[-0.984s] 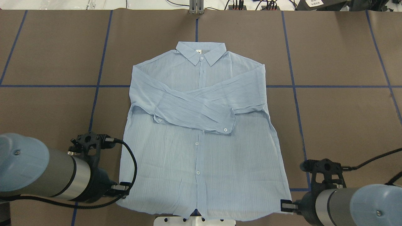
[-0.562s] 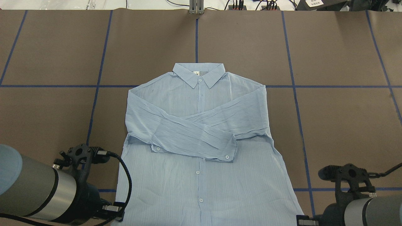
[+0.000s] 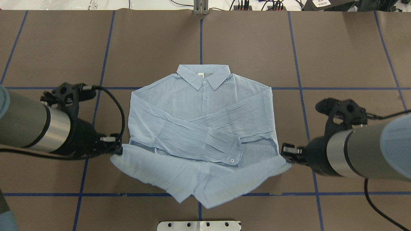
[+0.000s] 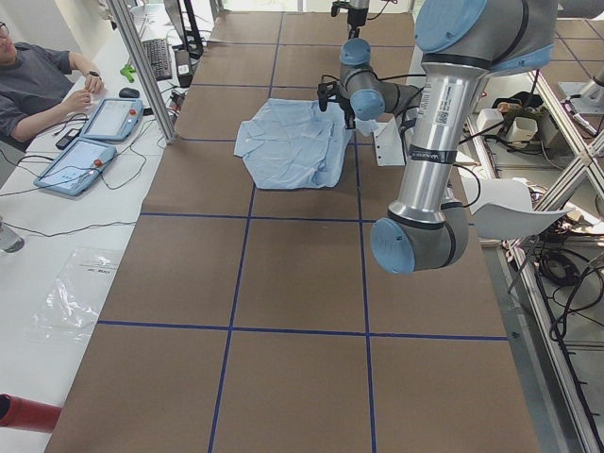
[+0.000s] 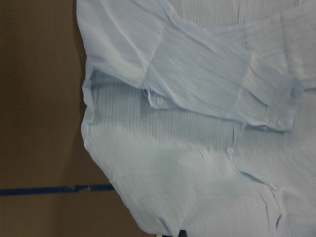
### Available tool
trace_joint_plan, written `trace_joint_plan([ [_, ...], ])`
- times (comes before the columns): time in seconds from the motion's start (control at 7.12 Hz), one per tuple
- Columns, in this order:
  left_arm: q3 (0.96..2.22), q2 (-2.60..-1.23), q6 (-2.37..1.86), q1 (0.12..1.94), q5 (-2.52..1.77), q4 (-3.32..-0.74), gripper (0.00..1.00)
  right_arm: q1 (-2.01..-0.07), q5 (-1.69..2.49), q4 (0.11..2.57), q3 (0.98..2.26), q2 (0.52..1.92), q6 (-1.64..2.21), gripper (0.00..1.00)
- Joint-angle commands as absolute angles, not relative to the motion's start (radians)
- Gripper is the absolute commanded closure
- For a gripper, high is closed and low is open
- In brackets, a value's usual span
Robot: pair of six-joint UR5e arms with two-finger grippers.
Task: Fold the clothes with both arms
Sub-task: 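Lift both hem corners and fold them toward the collar with both grippers, then lay the hem down near the collar and open both grippers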
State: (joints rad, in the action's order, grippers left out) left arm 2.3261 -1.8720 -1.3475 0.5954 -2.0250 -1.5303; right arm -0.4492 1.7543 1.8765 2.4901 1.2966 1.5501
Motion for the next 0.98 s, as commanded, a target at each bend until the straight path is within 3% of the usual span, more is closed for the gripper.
trace_joint_plan([
  [0.0,2.173,-1.997,-1.33,0.704,-1.937,-1.531,1.0,-0.637,1.75,1.865,2.31,1.171,1.385,1.0],
  [0.42,1.992,-2.078,-1.327,0.701,-1.833,-1.554,1.0,-0.706,1.743,1.751,2.096,1.103,1.37,1.0],
  [0.84,1.76,-2.082,-1.301,0.696,-1.792,-1.777,1.0,-0.707,1.736,1.546,1.863,1.095,1.332,1.0],
])
